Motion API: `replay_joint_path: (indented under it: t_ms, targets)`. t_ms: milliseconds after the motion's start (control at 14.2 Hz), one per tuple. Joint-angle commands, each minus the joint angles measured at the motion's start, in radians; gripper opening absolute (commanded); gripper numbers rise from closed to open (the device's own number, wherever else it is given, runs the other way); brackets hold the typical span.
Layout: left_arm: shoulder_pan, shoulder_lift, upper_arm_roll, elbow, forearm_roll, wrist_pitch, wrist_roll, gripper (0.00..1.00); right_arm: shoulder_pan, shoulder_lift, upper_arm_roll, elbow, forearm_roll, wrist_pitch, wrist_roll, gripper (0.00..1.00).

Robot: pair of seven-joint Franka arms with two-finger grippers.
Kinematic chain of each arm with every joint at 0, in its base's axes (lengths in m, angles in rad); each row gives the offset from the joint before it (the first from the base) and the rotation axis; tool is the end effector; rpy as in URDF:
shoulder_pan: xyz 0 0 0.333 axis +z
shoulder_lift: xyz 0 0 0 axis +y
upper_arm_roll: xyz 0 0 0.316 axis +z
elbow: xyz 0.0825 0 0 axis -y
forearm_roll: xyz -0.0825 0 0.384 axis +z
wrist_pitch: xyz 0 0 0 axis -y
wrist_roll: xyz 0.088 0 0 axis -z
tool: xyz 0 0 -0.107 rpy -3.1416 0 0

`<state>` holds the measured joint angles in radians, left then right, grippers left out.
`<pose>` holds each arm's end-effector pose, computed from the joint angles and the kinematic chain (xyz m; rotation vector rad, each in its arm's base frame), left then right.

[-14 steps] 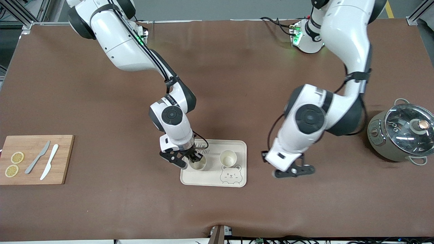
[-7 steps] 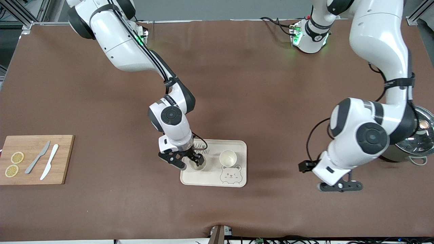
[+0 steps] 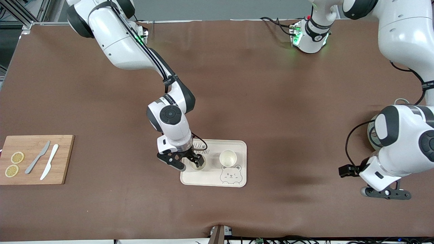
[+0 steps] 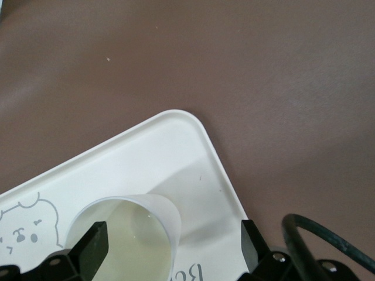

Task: Place white IKEA cup upright on tray with both arms
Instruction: 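Open the right gripper and lift it away while the left gripper withdraws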

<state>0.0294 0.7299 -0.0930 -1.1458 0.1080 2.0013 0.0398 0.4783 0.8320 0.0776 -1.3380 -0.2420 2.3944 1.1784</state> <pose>0.7637 -0.0209 0.3832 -3.0911 0.1773 -0.1996 0.6565 0.3882 0.2530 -2.9369 0.7426 -0.3745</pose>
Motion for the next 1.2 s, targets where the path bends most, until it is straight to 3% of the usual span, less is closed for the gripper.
replay_joint_path:
  t_ms: [0, 212, 565, 919, 1131]
  targets:
    - [0.046, 0.0, -0.007, -0.078, -0.008, 0.123, 0.075, 1.0, -0.006, -0.068, 0.008, -0.007, -0.014, -0.087, -0.022, 1.0]
    - [0.081, 0.013, -0.007, -0.143, -0.01, 0.238, 0.12, 1.0, -0.006, -0.152, 0.014, -0.01, 0.003, -0.228, -0.066, 1.0]
    - [0.089, 0.013, -0.007, -0.23, -0.031, 0.358, 0.118, 1.0, -0.061, -0.292, 0.013, -0.012, 0.118, -0.409, -0.233, 1.0]
    - [0.047, -0.013, -0.007, -0.279, -0.051, 0.363, 0.046, 1.0, -0.168, -0.39, 0.011, -0.013, 0.2, -0.578, -0.445, 1.0]
    - [0.029, -0.099, -0.007, -0.363, -0.051, 0.359, -0.003, 1.0, -0.233, -0.425, 0.011, -0.013, 0.237, -0.655, -0.548, 1.0]
